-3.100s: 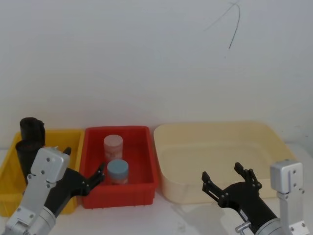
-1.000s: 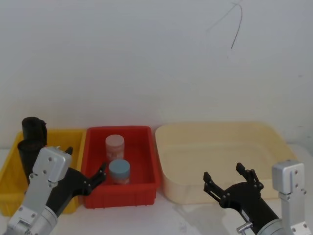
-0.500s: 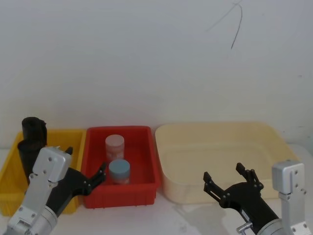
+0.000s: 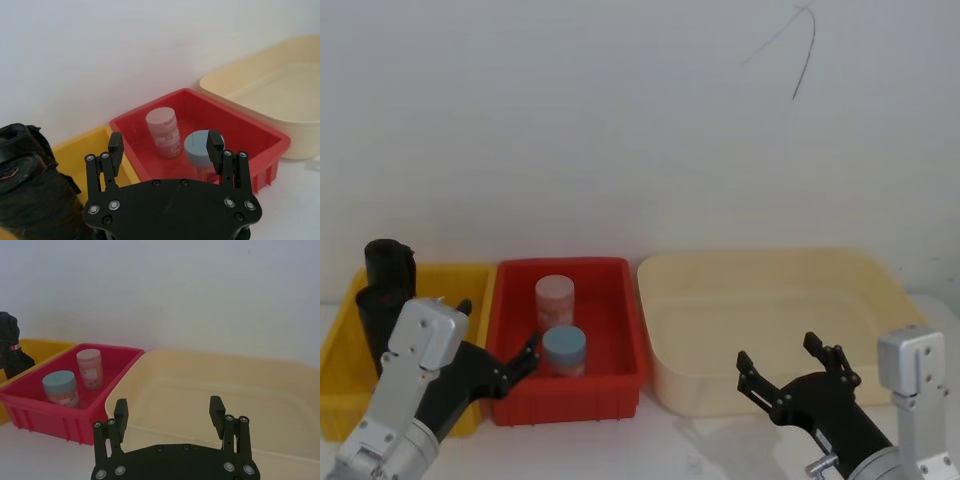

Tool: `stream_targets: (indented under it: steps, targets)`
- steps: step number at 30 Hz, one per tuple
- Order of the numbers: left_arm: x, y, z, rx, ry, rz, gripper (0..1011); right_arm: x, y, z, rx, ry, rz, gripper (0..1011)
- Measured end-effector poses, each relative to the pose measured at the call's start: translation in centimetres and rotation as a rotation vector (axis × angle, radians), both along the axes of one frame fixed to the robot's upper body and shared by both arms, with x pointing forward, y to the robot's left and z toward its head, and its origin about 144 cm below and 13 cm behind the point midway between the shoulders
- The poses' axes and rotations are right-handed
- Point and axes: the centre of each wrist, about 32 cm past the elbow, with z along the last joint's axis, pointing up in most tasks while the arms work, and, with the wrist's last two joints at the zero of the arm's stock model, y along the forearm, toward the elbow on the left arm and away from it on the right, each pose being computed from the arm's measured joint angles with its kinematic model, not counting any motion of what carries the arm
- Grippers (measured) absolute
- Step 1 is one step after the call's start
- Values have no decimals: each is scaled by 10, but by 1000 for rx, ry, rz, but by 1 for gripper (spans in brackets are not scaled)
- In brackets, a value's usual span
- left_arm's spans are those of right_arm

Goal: Pick up the garbage bag with the one hand and transfer it to the other hand.

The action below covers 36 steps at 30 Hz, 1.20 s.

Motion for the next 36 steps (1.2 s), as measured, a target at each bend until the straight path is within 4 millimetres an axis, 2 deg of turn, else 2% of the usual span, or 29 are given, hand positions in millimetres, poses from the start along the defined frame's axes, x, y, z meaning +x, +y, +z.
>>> stream_targets:
  steps: [10, 14, 19, 22, 26, 36]
  targets:
    - [5, 3, 26, -2, 14, -70, 1000, -5, 3, 23, -11, -12, 20, 1001]
    - [6, 7, 53, -1, 15, -99, 1000, -4, 8, 42, -12, -30, 44, 1001]
    - [3, 11, 71, -1, 16, -100, 1000, -2, 15, 58, -14, -34, 73, 1001]
    - [-3, 14, 85, -3, 16, -89, 1000, 2, 21, 69, -18, -29, 94, 1001]
    - [-13, 19, 94, -8, 24, -60, 1000, 7, 28, 77, -24, -21, 113, 1001]
    - [-47, 33, 100, -15, 69, 49, 1000, 27, 47, 84, -67, 8, 149, 1002]
